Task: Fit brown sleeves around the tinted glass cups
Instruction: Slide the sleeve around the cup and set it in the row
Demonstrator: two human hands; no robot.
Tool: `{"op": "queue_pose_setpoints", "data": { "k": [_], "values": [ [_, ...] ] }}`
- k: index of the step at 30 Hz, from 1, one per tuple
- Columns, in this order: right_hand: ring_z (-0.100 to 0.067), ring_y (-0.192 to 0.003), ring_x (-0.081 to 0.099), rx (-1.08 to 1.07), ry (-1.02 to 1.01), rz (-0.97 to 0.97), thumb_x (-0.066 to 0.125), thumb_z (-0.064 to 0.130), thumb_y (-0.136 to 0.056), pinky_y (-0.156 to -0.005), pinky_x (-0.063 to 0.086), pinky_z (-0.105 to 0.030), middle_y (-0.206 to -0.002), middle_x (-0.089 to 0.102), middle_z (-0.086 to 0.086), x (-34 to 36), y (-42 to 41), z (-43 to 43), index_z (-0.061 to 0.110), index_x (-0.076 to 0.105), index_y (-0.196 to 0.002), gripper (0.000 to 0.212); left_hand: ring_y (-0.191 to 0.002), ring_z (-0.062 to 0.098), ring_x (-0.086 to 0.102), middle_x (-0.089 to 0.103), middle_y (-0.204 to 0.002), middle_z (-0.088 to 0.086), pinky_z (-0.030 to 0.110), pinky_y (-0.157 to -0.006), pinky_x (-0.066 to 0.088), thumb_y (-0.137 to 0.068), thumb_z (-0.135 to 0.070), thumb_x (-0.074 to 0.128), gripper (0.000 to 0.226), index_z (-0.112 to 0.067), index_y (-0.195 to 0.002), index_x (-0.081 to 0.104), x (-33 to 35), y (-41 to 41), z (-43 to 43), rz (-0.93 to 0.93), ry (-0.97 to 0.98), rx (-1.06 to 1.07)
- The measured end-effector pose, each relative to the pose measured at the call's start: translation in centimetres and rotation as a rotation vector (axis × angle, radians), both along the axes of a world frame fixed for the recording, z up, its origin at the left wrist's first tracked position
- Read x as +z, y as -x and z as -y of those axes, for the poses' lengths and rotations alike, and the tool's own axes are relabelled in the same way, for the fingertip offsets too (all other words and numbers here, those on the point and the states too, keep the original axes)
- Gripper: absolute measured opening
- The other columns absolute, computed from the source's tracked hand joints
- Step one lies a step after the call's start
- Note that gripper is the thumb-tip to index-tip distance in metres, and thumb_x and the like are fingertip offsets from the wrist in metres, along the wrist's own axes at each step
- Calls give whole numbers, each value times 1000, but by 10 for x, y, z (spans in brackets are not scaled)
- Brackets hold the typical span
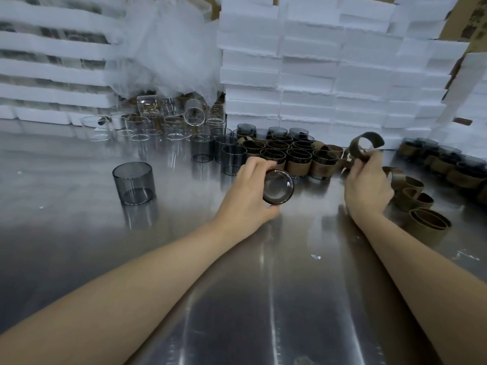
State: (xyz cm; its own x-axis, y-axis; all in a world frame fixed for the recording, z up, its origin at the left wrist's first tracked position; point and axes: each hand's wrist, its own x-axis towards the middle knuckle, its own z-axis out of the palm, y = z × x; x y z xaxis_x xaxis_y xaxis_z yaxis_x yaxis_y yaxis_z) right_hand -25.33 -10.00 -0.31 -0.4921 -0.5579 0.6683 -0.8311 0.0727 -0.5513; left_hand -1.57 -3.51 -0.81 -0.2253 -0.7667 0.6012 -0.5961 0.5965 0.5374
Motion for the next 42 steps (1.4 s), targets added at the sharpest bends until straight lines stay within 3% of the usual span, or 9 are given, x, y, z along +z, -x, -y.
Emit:
{"op": "queue_pose_setpoints", "data": {
  "k": [6,8,11,14,23,26,32,39,42],
  "values": [
    [-29,-89,57,263,224,-168,55,26,-96,-62,46,-39,-107,54,-12,5,-39,-35,13,66,-108,21,-109,15,48,43,-119,-3,25,-92,42,-63,-7,76,62,-10,-120,51,1,-2,-1,-23,-35,-10],
    [-28,-99,53,405,287,-183,65,19,-89,-75,50,-40,-112,51,-16,13,-54,-40,11,72,-99,15,-103,11,50,45,-115,-6,24,-86,43,-61,-10,75,60,-15,-114,47,1,-1,-2,-82,-63,9],
    [-36,-129,43,666,173,-329,65,12,-90,-95,43,-37,-141,36,-22,20,-66,-42,7,70,-95,9,-99,8,55,52,-111,-15,31,-84,49,-59,-26,71,63,-30,-112,38,0,0,-5,-117,-146,53],
    [-24,-138,37,884,84,-324,60,12,-93,-95,47,-46,-153,26,-14,19,-73,-48,5,62,-97,8,-97,10,58,56,-107,-16,40,-82,52,-58,-30,70,61,-35,-110,38,1,-1,-4,-115,-161,71],
    [-22,-98,58,876,82,-425,63,44,-83,-66,55,-43,-122,50,-6,23,-84,-64,10,54,-119,51,-104,7,59,61,-114,-15,37,-87,52,-67,-12,73,68,-35,-124,43,0,-5,-1,-180,-174,21],
    [-23,-99,60,799,-46,-385,59,55,-82,-72,53,-38,-124,45,-2,21,-86,-63,17,43,-138,70,-111,8,57,59,-124,-8,25,-91,48,-69,-5,72,78,-25,-138,40,0,-7,1,-157,-168,-12],
    [-21,-105,57,831,-130,-143,61,47,-86,-86,50,-37,-126,48,-1,13,-101,-66,17,42,-131,57,-125,4,35,39,-139,-4,0,-98,24,-81,0,67,73,-19,-144,35,-4,-7,3,-43,-225,-82],
    [-11,-135,32,931,-312,-34,42,55,-95,-103,24,-19,-159,20,0,10,-108,-68,22,2,-155,79,-124,17,47,50,-131,2,33,-102,44,-80,-4,56,72,-27,-143,30,0,-11,3,-187,-371,-144],
    [-12,-137,29,911,-320,-6,38,53,-97,-99,20,-16,-160,19,0,9,-111,-70,22,-1,-155,77,-107,13,49,50,-117,-3,28,-87,44,-63,-14,47,81,-35,-141,32,11,-10,3,-336,-537,-202]
  ]
}}
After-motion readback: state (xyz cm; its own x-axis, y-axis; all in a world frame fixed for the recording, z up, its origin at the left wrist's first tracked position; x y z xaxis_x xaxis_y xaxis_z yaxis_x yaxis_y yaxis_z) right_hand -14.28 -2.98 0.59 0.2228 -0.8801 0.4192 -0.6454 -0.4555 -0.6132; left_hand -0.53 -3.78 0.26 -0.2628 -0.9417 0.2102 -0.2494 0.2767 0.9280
